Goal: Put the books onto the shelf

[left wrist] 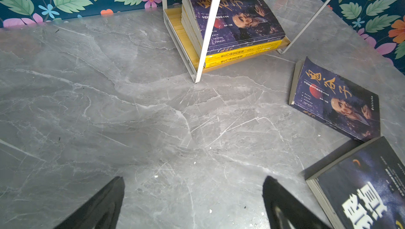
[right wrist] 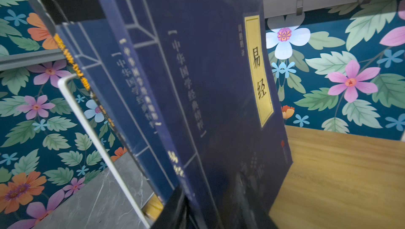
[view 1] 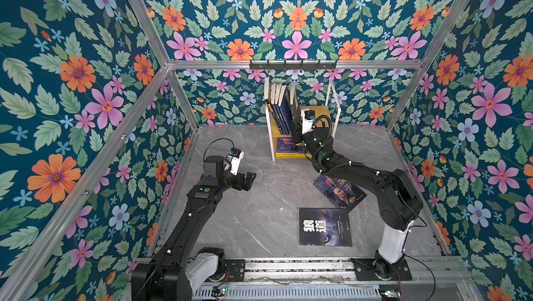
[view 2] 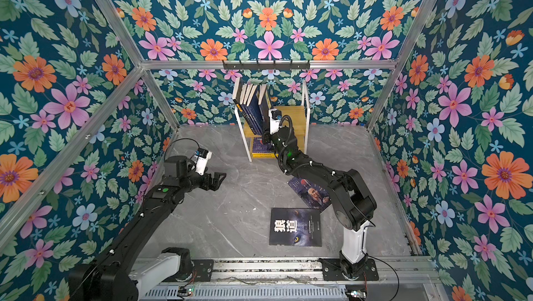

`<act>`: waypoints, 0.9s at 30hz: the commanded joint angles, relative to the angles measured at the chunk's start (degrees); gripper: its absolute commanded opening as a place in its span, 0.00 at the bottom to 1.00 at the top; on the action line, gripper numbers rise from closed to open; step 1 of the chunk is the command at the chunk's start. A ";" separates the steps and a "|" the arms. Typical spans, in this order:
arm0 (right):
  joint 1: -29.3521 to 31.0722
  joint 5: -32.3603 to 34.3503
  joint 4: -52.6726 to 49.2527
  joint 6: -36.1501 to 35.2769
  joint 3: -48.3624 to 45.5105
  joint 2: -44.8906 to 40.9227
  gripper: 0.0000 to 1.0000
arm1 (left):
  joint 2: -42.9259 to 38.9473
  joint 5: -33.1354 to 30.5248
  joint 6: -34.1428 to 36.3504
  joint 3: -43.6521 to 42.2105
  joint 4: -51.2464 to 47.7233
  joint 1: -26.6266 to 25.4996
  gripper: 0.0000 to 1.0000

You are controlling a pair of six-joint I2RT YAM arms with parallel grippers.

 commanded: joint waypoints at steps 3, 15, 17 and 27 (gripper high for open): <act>-0.79 -5.67 2.11 -0.67 -0.17 -1.40 0.36 | 0.10 -0.88 0.40 0.06 0.75 0.12 1.00; -4.15 -21.78 -1.49 -1.12 -4.62 -8.51 0.46 | 0.49 0.57 -0.12 0.12 0.90 0.24 1.00; -4.78 -20.75 -3.00 -1.36 -5.13 -9.97 0.45 | 0.78 0.36 -0.16 0.51 0.75 0.26 1.00; -5.82 5.13 -20.90 -3.16 4.49 -4.39 0.24 | 0.98 -0.02 -0.25 0.30 0.86 0.30 1.00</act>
